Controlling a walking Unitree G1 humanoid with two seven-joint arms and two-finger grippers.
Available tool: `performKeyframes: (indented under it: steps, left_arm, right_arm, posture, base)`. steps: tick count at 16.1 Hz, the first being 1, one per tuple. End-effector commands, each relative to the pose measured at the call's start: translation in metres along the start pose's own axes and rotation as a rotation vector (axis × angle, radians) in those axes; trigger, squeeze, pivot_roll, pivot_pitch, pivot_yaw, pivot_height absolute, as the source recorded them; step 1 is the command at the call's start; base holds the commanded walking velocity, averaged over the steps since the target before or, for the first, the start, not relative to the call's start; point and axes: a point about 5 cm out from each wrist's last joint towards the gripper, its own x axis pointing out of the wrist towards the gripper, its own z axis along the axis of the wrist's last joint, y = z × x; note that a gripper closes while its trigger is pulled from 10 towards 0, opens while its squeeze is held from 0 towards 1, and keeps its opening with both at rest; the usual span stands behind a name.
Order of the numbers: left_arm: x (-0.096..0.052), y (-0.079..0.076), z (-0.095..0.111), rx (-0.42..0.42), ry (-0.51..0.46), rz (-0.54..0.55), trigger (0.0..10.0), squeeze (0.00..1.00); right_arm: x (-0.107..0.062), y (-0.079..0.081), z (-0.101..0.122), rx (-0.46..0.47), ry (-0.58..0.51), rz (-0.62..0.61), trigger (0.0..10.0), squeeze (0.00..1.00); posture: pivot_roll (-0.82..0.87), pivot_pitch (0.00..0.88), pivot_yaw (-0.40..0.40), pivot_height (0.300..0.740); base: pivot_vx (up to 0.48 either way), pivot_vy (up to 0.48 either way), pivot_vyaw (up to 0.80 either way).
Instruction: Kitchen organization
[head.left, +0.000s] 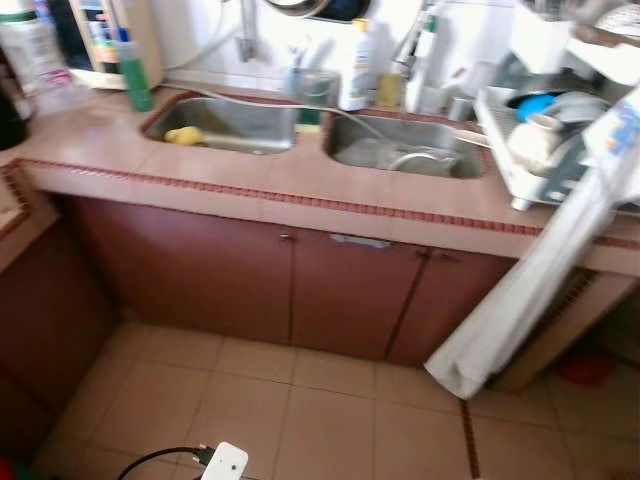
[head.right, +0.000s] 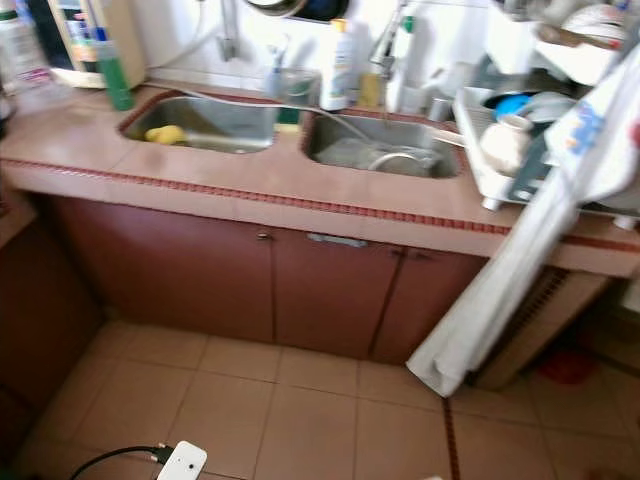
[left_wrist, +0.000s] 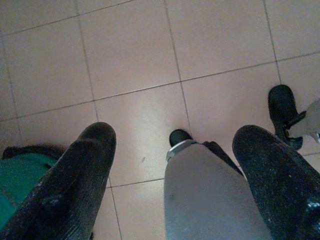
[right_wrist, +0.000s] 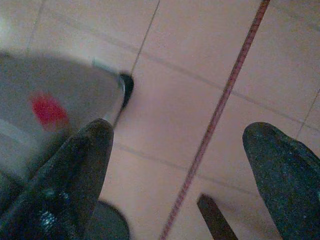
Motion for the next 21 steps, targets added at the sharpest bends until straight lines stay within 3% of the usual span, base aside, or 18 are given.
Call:
performKeyframes:
  steps: [1, 5, 10, 21]
  left_arm:
    - [-0.001, 0.003, -0.004, 0.002, 0.019, 0.009, 10.0, 0.0]
    - [-0.001, 0.004, -0.005, 0.006, 0.025, 0.008, 10.0, 0.0]
    - [-0.002, -0.002, -0.009, 0.04, 0.03, -0.024, 10.0, 0.0]
    - [-0.003, 0.007, -0.015, 0.057, 0.051, -0.016, 10.0, 0.0]
  right_arm:
    - [0.0, 0.001, -0.003, -0.006, 0.017, 0.01, 10.0, 0.0]
    - [0.001, 0.004, 0.0, -0.009, 0.021, 0.014, 10.0, 0.0]
    - [0.002, 0.004, 0.002, -0.012, 0.026, 0.015, 10.0, 0.0]
    - [0.004, 0.008, 0.008, -0.001, 0.026, 0.019, 10.0, 0.0]
  posture:
    - [-0.02, 0.0, -0.046, 0.74]
    - [-0.02, 0.0, -0.043, 0.74]
    - [-0.02, 0.0, -0.041, 0.74]
    - [-0.02, 0.0, -0.038, 0.74]
  base:
    - [0.0, 0.439, 0.0]
    - [0.0, 0.404, 0.0]
    - [0.0, 0.0, 0.0]
    - [0.0, -0.461, 0.0]
